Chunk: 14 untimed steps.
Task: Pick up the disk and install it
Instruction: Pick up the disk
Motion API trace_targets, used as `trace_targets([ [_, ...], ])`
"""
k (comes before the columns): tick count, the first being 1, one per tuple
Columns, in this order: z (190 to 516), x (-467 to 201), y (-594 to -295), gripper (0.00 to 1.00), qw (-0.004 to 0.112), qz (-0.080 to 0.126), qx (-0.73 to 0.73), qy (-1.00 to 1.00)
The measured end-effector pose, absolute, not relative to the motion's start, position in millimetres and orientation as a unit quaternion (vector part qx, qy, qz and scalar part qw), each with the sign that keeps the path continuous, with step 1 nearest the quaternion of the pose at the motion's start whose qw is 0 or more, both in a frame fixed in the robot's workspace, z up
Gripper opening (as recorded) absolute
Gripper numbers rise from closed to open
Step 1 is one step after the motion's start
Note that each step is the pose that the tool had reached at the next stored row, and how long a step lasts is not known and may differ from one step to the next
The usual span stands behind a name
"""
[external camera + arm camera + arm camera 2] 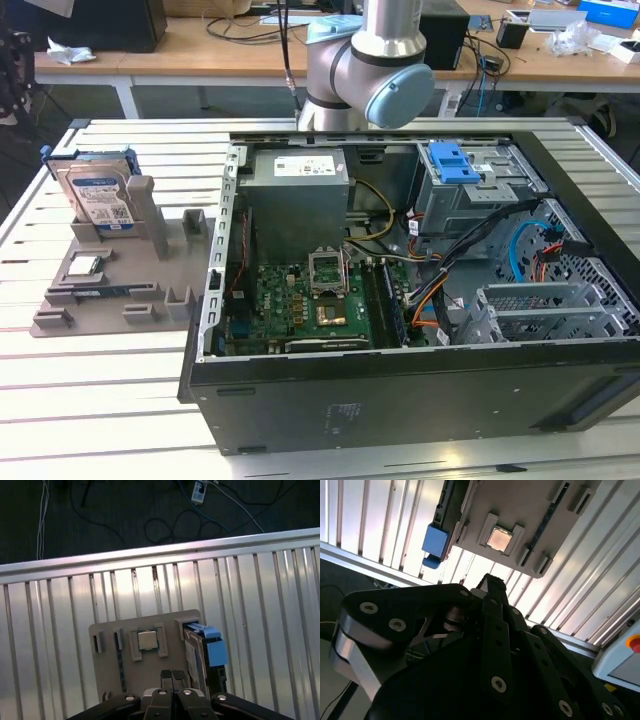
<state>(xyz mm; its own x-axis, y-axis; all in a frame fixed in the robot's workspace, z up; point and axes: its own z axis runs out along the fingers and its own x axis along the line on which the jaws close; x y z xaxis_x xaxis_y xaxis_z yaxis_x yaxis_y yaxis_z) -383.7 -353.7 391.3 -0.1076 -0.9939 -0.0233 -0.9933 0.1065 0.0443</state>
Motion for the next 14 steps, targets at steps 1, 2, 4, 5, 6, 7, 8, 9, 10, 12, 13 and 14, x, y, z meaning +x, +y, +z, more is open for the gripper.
trace_targets([
  [1,391.3,-383.7,-353.7,0.1,0.006,-0.024,0.672,-0.74],
  [2,391.3,-383.7,-353.7,0.1,0.007,-0.024,0.679,-0.734],
  [4,391.3,-383.7,-353.7,0.1,0.007,-0.024,0.69,-0.724],
  [5,391.3,-383.7,-353.7,0.1,0.007,-0.024,0.699,-0.714],
  [6,391.3,-383.7,-353.7,0.1,0.007,-0.024,0.701,-0.713],
  [7,391.3,-383.7,-353.7,0.1,0.007,-0.024,0.701,-0.713],
  [8,391.3,-383.7,-353.7,0.1,0.007,-0.024,0.701,-0.713],
  [9,391.3,-383.7,-353.7,0.1,0.007,-0.024,0.701,-0.713],
  [10,391.3,-383.7,-353.7,0.1,0.007,-0.024,0.701,-0.713],
  [12,391.3,-383.7,-353.7,0.1,0.007,-0.024,0.701,-0.713],
  [13,391.3,-383.7,-353.7,0.11,0.007,-0.024,0.701,-0.713],
  [14,391.3,-383.7,-353.7,0.16,0.007,-0.024,0.701,-0.713],
])
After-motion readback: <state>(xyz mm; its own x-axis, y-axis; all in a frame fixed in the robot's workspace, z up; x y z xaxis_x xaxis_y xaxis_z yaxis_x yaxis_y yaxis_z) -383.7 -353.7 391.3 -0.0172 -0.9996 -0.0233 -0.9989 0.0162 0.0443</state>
